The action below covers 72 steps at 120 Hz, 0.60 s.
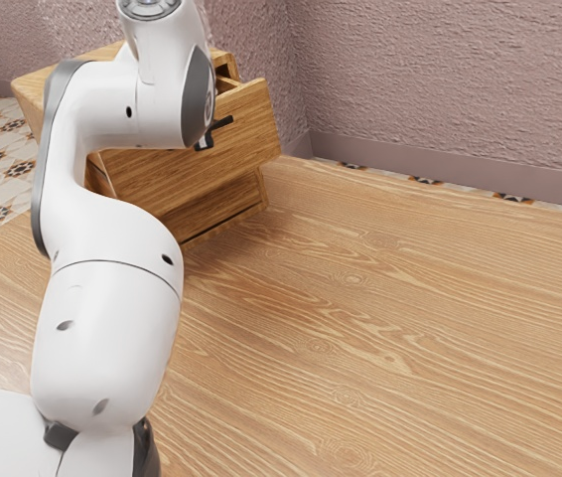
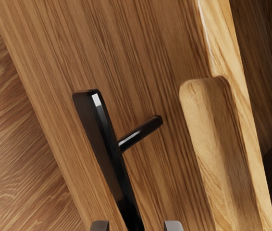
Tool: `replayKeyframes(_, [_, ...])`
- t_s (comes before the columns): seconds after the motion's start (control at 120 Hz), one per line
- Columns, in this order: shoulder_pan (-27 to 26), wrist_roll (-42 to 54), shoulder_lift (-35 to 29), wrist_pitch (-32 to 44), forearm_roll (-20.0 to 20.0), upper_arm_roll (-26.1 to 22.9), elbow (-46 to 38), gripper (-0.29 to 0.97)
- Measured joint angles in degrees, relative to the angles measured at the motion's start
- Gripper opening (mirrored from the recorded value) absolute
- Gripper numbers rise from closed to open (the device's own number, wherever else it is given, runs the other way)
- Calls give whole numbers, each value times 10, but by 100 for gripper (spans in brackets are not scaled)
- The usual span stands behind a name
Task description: Pull the drawer handle with one arm to open the drawer
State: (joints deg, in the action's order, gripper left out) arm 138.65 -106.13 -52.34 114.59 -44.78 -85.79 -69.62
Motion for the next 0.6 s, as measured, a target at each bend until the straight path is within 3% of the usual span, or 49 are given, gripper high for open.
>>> replayKeyframes(0.6, [-19, 0, -2, 1, 0, 9, -24, 6])
